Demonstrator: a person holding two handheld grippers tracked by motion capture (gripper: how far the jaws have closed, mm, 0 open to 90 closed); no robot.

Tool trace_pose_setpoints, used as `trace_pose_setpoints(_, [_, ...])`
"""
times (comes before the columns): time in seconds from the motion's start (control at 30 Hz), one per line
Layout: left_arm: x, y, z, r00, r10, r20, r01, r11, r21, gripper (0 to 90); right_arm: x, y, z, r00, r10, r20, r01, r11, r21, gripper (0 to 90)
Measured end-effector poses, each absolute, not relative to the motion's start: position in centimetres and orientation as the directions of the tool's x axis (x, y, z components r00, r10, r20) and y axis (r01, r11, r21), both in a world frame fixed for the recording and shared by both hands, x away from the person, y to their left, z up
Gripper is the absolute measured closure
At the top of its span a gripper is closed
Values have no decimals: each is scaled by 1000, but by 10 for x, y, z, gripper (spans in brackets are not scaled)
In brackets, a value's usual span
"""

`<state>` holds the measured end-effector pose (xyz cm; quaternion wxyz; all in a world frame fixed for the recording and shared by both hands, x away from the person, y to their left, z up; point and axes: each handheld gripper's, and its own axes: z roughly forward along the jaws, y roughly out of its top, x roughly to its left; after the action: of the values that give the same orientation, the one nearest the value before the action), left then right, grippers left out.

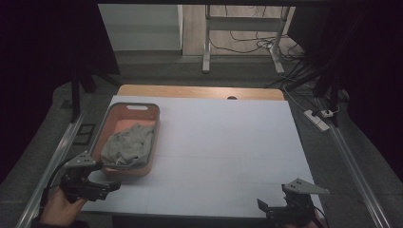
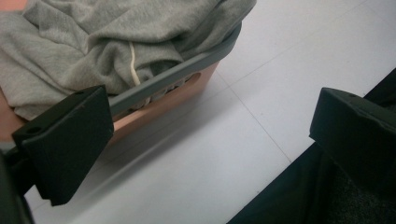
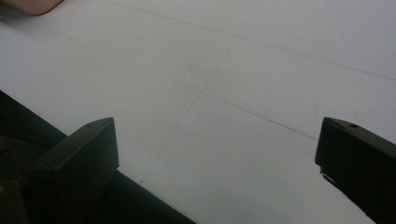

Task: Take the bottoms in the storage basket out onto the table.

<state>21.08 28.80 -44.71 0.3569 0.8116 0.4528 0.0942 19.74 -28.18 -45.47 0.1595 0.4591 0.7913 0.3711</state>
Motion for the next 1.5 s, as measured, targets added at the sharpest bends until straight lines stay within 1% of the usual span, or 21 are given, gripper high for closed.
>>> trace_pose_setpoints(0.7, [239,282,-440,602,791,-110,662,-418,622,0,198,-282,-455,-537,839,85,606,313,731,0])
trace_pose_setpoints(1.03, [251,283,-438,603,789,-119,673,-423,607,0,198,-281,-455,-537,839,86,607,314,730,0])
trace_pose_setpoints(1.23, [261,279,-436,625,774,-98,668,-466,581,0,198,-281,-455,-538,838,87,607,314,730,4])
trace_pose_setpoints(1.5, [275,276,-435,627,775,-82,670,-483,564,0,198,-281,-455,-541,837,87,607,316,729,7])
